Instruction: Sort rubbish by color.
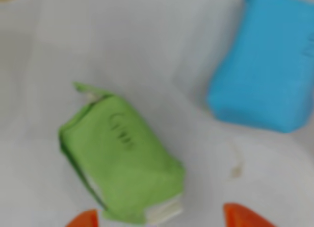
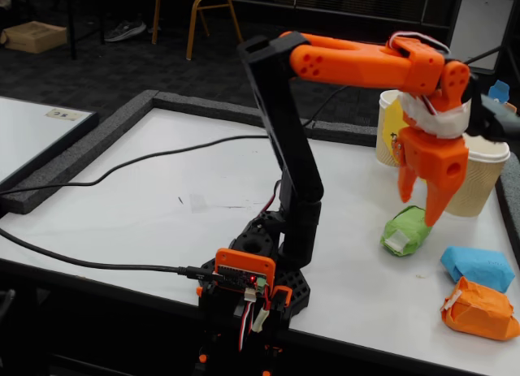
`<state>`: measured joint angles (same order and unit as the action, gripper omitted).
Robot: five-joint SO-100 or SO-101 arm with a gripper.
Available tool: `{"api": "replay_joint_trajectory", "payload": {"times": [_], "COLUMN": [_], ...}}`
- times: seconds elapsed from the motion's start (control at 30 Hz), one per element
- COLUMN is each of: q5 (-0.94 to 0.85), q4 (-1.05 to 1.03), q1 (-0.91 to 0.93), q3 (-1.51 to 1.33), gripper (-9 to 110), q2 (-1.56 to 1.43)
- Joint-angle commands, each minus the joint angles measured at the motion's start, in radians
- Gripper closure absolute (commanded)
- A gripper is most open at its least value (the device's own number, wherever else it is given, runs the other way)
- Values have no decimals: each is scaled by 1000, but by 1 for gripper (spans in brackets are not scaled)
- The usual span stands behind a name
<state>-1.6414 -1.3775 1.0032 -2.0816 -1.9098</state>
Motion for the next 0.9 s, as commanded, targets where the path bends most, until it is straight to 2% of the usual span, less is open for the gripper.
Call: {"api": "replay_joint_trajectory", "payload": {"times": [0.0, 0.37, 0.53, 0.57, 0.73, 0.87], "q5": [-51, -51, -43, -41, -38, -38], "q4": [40, 204, 259, 261, 247, 140], "q1": [-57, -66, -80, -83, -84, -86], "q3": [69, 117, 115, 115, 126, 175], "gripper": [83, 84, 98, 101, 101, 101], "q2": [52, 232, 252, 252, 247, 213]}}
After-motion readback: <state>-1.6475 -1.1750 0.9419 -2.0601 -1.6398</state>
